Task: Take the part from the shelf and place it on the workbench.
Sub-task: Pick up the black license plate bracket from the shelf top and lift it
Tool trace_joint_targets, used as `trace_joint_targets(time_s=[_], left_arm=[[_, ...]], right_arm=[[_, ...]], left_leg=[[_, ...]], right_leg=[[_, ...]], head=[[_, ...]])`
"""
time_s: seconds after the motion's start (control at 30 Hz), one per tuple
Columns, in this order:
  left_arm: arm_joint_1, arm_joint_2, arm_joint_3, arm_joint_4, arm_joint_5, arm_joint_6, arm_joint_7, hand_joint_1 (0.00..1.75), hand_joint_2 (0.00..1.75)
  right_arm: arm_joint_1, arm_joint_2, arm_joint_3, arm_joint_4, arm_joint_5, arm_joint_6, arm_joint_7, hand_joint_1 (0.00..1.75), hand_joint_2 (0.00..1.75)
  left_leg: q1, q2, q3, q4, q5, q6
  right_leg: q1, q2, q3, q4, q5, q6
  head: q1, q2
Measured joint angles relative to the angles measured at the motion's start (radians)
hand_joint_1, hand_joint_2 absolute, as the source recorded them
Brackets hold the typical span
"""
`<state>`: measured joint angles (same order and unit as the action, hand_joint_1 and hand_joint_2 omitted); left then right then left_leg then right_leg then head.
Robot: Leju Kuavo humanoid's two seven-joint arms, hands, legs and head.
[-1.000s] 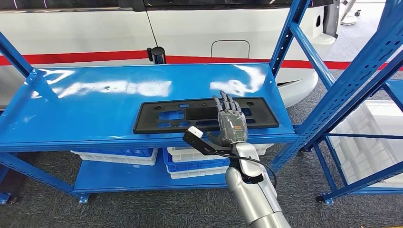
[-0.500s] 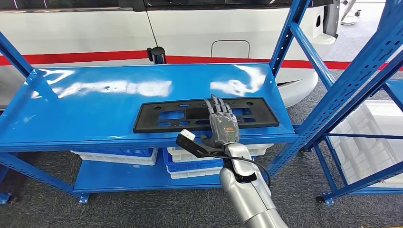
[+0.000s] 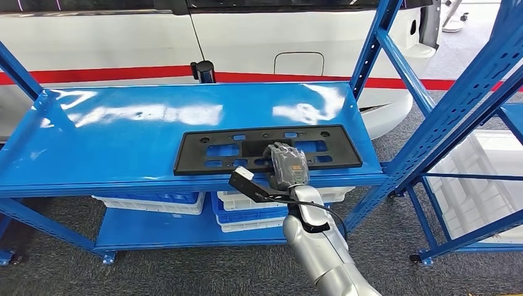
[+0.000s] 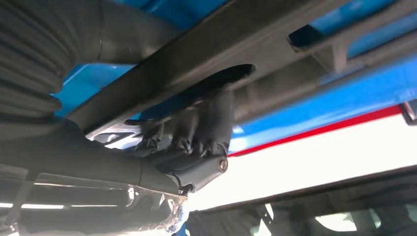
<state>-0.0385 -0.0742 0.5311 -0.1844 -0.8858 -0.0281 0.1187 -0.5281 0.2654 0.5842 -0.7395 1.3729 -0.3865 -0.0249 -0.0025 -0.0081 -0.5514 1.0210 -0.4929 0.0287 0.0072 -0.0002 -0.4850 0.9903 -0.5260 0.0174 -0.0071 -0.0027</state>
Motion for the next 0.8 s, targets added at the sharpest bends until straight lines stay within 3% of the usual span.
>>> trace_joint_targets(time_s=[0.57, 0.8], left_arm=[[0.0, -0.008, 0.02, 0.0, -0.014, 0.01, -0.029, 0.0, 1.75], [0.0, -0.003, 0.037, 0.0, -0.001, 0.067, -0.05, 0.0, 1.75]], right_arm=[[-0.012, -0.015, -0.022, 0.005, 0.018, -0.004, 0.001, 1.75, 1.75], [0.085, -0.055, -0.066, -0.173, 0.067, -0.086, 0.009, 1.75, 1.75]], left_leg=[[0.0, 0.0, 0.001, 0.0, 0.0, 0.0], [0.0, 0.0, 0.0, 0.0, 0.0, 0.0]], right_leg=[[0.0, 0.0, 0.001, 0.0, 0.0, 0.0], [0.0, 0.0, 0.0, 0.0, 0.0, 0.0]], head=[[0.0, 0.0], [0.0, 0.0]])
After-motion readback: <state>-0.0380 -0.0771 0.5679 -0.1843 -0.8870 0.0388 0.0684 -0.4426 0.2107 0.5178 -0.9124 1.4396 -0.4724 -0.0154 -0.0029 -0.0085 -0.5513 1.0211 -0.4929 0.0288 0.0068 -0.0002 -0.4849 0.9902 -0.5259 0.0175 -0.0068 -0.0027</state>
